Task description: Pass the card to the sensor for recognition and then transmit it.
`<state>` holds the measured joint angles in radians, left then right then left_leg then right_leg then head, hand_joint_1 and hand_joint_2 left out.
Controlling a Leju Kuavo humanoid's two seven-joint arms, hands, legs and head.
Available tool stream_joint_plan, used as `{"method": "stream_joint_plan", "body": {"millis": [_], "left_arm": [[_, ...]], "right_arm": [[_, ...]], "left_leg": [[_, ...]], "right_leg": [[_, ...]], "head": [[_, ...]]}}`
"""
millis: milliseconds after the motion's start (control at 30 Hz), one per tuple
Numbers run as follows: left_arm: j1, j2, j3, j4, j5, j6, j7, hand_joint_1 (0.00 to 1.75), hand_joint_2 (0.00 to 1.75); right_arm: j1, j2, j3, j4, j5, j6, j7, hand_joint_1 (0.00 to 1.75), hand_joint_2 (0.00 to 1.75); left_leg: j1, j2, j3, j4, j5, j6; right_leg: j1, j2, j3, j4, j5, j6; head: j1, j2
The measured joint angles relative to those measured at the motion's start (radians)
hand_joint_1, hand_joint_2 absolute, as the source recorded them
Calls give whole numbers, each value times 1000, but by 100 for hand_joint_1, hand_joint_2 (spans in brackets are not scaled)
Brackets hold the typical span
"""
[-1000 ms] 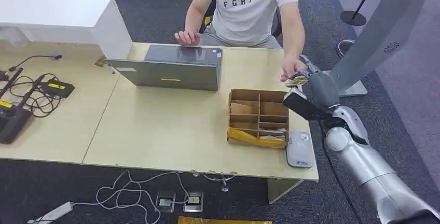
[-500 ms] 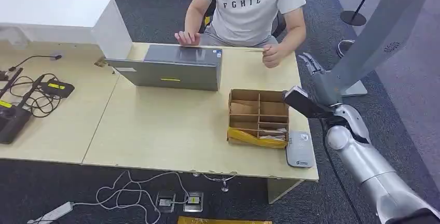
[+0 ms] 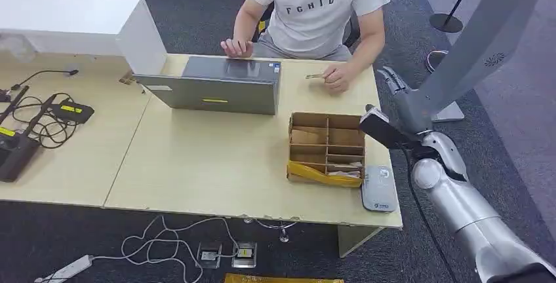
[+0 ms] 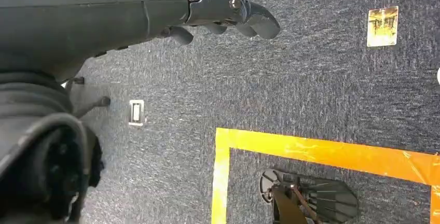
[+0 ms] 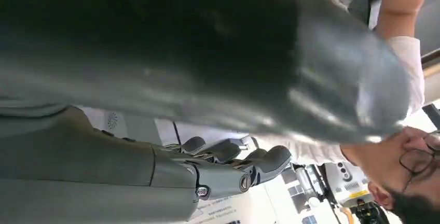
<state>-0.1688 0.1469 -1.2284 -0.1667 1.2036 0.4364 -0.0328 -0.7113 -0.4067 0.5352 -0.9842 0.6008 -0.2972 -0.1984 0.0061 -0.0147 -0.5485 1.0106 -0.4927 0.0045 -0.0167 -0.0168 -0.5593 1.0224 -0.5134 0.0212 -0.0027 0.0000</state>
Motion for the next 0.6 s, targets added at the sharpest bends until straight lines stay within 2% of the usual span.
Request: {"method": "stream_joint_plan", "body": {"millis": [67, 167, 333, 433, 500, 533, 600], "left_arm": [[0, 0, 0, 0, 2, 0, 0, 0, 0], [1, 0, 0, 0, 5, 0, 0, 0, 0], [2, 0, 0, 0, 11, 0, 0, 0, 0], [4, 0, 0, 0, 11, 2, 0, 0, 0], [5, 0, 0, 0, 16, 16, 4, 0, 0], [6, 0, 0, 0, 18, 22, 5, 0, 0], [12, -1, 1, 0, 19, 31, 5, 0, 0]], "right_arm": [[0, -1, -1, -2, 2, 7, 23, 0, 175], [8, -21, -3, -39, -14, 54, 91, 0, 175], [46, -82, -26, -150, -39, 120, 171, 0, 175], [86, -126, -40, -224, -20, 126, 203, 0, 175], [133, -168, -53, -296, -64, 170, 280, 0, 175], [166, -196, -61, -347, -99, 187, 338, 0, 175], [242, -257, -75, -469, -148, 188, 422, 0, 175]], "left_leg": [[0, 0, 1, 0, 0, 0], [0, 0, 0, 0, 0, 0], [0, 0, 1, 0, 0, 0], [0, 0, 1, 0, 0, 0], [0, 0, 2, 1, 0, 0], [0, -1, 1, 1, 0, 1], [0, 0, 0, 0, -1, 0]], "right_leg": [[0, 0, 0, 0, 0, 0], [0, 0, 0, 0, 0, 0], [0, 0, 0, -1, 0, 0], [0, 0, 0, -1, 0, 0], [0, 0, 0, -1, 0, 0], [0, -2, 1, -1, 0, 0], [0, -1, 0, -1, 0, 0]], "head": [[0, 0], [0, 0], [0, 0], [0, 0], [-1, 0], [1, 0], [0, 0]]}}
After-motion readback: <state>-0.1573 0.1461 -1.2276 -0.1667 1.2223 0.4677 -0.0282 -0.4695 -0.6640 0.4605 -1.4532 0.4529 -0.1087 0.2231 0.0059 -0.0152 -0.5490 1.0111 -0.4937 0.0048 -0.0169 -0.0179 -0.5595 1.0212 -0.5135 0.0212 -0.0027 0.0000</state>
